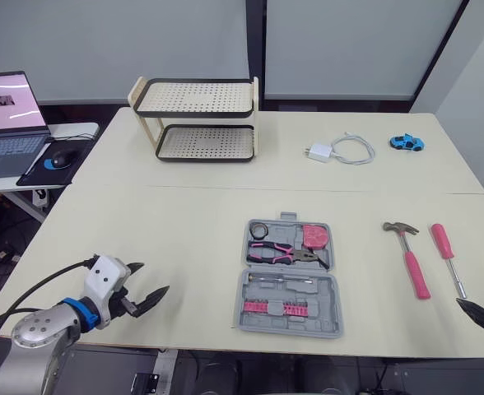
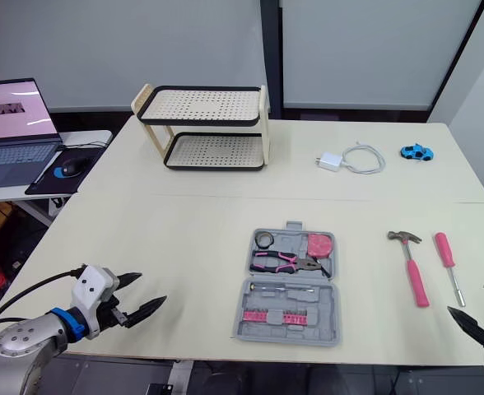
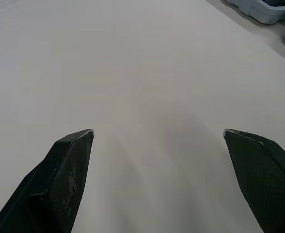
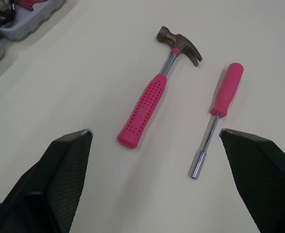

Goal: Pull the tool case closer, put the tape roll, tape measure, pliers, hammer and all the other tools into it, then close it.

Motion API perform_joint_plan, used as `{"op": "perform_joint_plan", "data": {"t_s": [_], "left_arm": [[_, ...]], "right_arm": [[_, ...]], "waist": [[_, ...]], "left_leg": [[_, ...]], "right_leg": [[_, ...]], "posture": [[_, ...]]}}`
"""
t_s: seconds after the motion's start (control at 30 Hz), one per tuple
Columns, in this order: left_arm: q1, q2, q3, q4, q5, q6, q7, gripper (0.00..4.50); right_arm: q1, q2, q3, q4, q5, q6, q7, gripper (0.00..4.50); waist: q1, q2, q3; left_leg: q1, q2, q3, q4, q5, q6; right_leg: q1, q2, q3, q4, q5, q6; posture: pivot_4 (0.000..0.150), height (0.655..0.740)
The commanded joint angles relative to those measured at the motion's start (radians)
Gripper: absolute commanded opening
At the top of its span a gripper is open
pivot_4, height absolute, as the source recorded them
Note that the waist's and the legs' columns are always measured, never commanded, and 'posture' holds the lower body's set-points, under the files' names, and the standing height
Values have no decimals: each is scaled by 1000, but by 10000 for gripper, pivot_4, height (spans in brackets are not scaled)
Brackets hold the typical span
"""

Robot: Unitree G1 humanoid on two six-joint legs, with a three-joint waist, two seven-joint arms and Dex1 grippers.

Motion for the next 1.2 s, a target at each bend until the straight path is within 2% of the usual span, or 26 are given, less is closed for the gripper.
{"op": "perform_joint_plan", "data": {"t_s": [0.03, 0.43, 0.73, 1.03, 1.2], "left_arm": [[-25, 19, 27, -54, -29, 3, 4, 44672], [-148, 9, -26, -125, -74, 80, 2, 44672], [-197, 2, -86, -176, -95, 107, -13, 44672], [-332, 11, -177, -247, -154, 200, -45, 44672], [-463, 15, -262, -250, -174, 249, -98, 44672]], "right_arm": [[-29, -28, 1, -25, 28, 16, 9, 45000], [-201, -89, 130, -22, 49, 99, -25, 45000], [-339, -116, 265, 6, 18, 205, -118, 45000], [-501, -73, 395, 70, -13, 315, -265, 45000], [-600, -34, 480, 145, -46, 342, -342, 45000]], "waist": [[0, 0, 0], [-1, 0, 0], [-1, 0, 0], [-2, 0, 0], [-4, 0, 0]], "left_leg": [[0, 0, 0, 0, 0, 0], [0, 0, 0, 0, 0, 0], [0, 0, -1, 0, 0, 0], [0, -1, -1, 0, 0, 0], [0, -1, -1, 0, 0, -1]], "right_leg": [[0, 0, 0, 0, 0, 0], [1, 0, -1, 0, 0, 0], [1, 0, -1, 0, 0, 0], [1, 0, -1, 0, 0, 0], [0, 1, -2, 0, 0, 0]], "posture": [[1500, 7318], [1500, 7318], [1500, 7318], [1500, 7318], [1500, 7318]]}}
